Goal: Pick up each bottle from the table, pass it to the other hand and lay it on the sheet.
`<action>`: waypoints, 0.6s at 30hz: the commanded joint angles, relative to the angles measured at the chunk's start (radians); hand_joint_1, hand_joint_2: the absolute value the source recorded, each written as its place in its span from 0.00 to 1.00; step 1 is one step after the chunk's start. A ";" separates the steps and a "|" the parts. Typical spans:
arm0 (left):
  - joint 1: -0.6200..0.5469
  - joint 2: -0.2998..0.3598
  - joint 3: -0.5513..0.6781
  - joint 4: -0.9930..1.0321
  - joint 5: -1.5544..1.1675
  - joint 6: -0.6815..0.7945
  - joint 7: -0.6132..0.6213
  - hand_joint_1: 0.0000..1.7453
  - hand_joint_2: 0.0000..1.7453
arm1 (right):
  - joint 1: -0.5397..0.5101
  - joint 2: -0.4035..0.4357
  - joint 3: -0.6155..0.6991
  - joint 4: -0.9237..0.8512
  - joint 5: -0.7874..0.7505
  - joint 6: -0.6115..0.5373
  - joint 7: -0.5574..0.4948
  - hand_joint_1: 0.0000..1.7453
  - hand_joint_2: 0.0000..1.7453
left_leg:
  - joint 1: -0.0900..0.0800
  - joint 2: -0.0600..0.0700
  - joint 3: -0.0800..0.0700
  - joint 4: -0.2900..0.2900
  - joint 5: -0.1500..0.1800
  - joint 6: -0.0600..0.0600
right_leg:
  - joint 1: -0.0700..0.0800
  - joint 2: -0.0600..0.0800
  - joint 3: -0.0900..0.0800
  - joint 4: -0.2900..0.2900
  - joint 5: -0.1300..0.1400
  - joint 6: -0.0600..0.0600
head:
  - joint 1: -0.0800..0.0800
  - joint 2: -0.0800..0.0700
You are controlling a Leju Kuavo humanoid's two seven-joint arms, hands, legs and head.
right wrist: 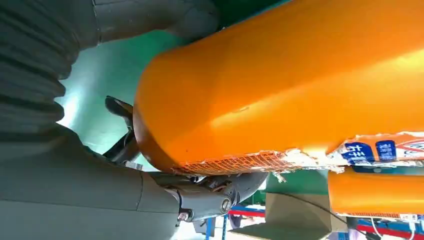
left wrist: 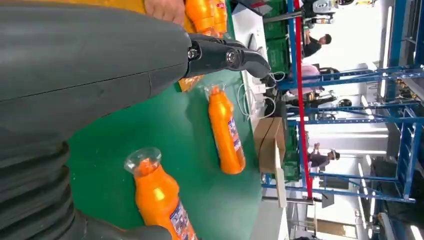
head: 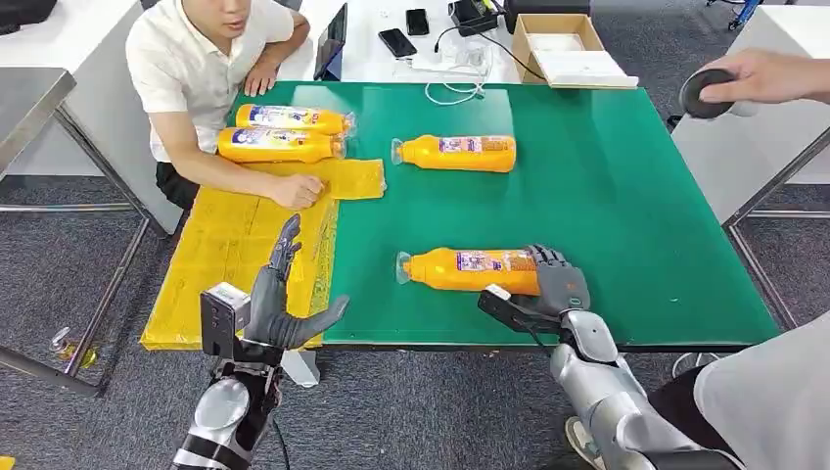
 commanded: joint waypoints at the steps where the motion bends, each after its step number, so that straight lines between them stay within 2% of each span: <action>1: -0.045 0.018 -0.026 0.061 0.005 0.001 0.001 0.00 1.00 | -0.011 0.009 0.018 0.072 -0.009 0.005 -0.014 1.00 1.00 | 0.000 0.000 0.002 -0.001 0.000 -0.001 | 0.001 -0.001 0.002 -0.001 0.000 -0.002 | 0.000 0.000; 3: -0.035 0.014 -0.018 0.055 0.037 -0.014 -0.001 0.00 1.00 | -0.005 0.020 -0.020 0.064 -0.058 -0.029 -0.061 1.00 1.00 | 0.000 0.000 0.002 -0.001 0.000 -0.001 | 0.001 -0.001 0.003 -0.001 0.000 -0.002 | 0.000 0.000; 5: -0.011 0.012 -0.002 0.049 0.069 -0.015 0.008 0.00 1.00 | 0.009 0.046 -0.102 0.035 -0.171 -0.057 -0.172 1.00 1.00 | 0.000 0.001 0.003 -0.002 0.000 -0.001 | 0.001 0.000 0.003 -0.001 0.000 -0.002 | 0.000 0.000; 7: 0.033 0.016 0.015 0.024 0.091 -0.010 0.013 0.00 1.00 | 0.033 0.084 -0.184 -0.006 -0.306 -0.060 -0.293 1.00 1.00 | 0.001 0.002 0.004 -0.002 -0.001 -0.002 | 0.001 0.001 0.003 -0.002 0.000 -0.003 | 0.000 0.000; 10: 0.098 0.028 0.029 -0.025 0.087 0.001 -0.002 0.00 1.00 | 0.079 0.138 -0.222 -0.097 -0.444 -0.036 -0.387 1.00 1.00 | 0.000 0.005 0.004 -0.002 -0.002 -0.002 | 0.001 0.004 0.003 -0.001 -0.001 -0.003 | 0.000 0.000; 12: 0.134 0.028 0.039 -0.051 0.087 0.002 -0.002 0.00 1.00 | 0.128 0.172 -0.213 -0.194 -0.545 -0.005 -0.434 1.00 1.00 | 0.000 0.003 0.000 -0.001 -0.001 -0.001 | 0.000 0.003 0.000 0.000 0.000 -0.001 | 0.000 0.000; 13: 0.157 0.027 0.045 -0.068 0.085 0.004 -0.004 0.00 1.00 | 0.175 0.191 -0.175 -0.283 -0.607 0.013 -0.433 1.00 1.00 | 0.001 0.006 0.003 -0.002 -0.003 -0.002 | 0.001 0.005 0.002 -0.001 -0.001 -0.003 | 0.000 0.000; 16: 0.203 0.031 0.045 -0.108 0.091 0.010 -0.009 0.00 1.00 | 0.294 0.216 -0.056 -0.489 -0.726 0.021 -0.410 1.00 1.00 | 0.001 0.002 0.000 -0.001 -0.003 -0.002 | 0.001 0.004 0.000 -0.001 -0.002 -0.002 | 0.000 0.000; 18: 0.214 0.030 0.045 -0.119 0.098 0.013 -0.014 0.00 1.00 | 0.324 0.221 -0.016 -0.534 -0.752 0.014 -0.402 1.00 1.00 | 0.001 -0.001 -0.002 -0.001 -0.002 -0.001 | 0.001 0.002 -0.001 0.000 -0.002 -0.002 | 0.000 0.000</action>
